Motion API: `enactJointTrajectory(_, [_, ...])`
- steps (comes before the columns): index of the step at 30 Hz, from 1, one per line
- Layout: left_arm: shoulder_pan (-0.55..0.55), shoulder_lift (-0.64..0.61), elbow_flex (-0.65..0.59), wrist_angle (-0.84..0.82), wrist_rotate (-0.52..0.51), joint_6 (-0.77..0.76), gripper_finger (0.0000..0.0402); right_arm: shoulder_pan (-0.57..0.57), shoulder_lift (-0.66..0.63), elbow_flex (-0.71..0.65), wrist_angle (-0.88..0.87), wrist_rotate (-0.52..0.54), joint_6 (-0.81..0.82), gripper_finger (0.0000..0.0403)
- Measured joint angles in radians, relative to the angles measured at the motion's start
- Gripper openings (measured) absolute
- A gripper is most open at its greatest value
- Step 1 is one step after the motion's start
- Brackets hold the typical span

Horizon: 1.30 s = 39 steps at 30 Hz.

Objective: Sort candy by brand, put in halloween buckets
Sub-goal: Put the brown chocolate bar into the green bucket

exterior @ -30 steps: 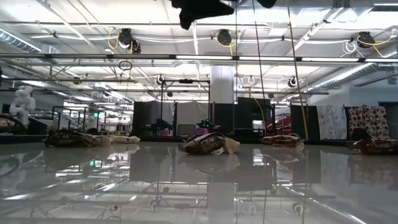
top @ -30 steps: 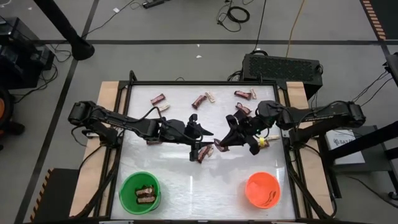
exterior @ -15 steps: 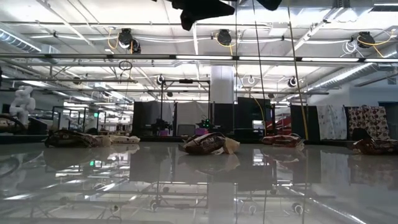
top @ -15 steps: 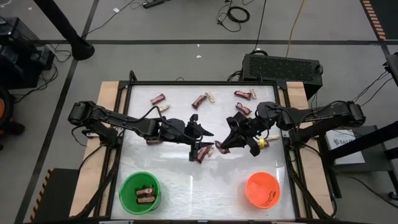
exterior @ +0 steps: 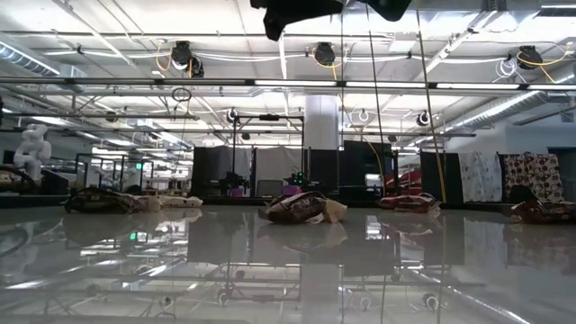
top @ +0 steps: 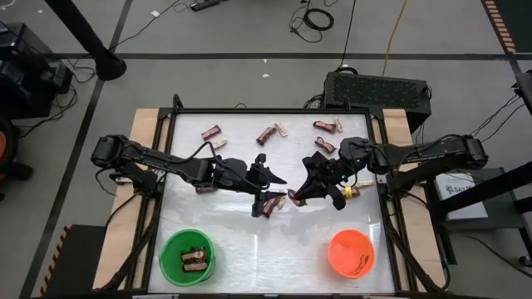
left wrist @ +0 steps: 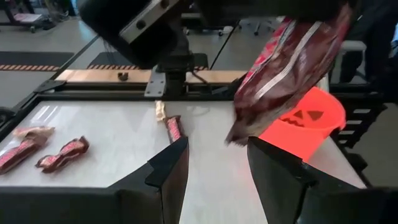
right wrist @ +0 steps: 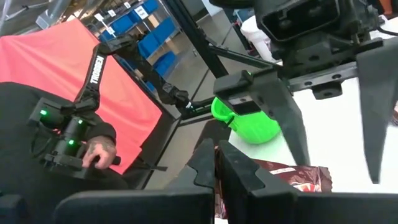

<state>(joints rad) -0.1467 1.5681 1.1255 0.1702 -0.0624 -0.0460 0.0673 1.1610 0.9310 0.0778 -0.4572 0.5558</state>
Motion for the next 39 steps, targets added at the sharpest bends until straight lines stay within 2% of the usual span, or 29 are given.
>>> enactJointTrajectory(16, [0.001,0.000,0.000,0.032,0.014,0.000,0.0171,0.000,0.000,0.000,0.002,-0.002,-0.015,0.0002])
enactJointTrajectory(25, [0.001,0.000,0.000,0.035,0.060,-0.001,0.0166,0.000,0.000,0.000,0.016,-0.002,-0.015,0.0002])
enactJointTrajectory(34, [0.002,0.000,0.000,0.039,0.059,-0.001,0.0096,0.000,0.000,0.000,0.016,-0.002,-0.018,0.0002])
enactJointTrajectory(39, [0.005,0.000,0.000,0.030,0.059,-0.001,0.0032,0.000,0.000,0.000,0.016,0.010,-0.016,0.0003])
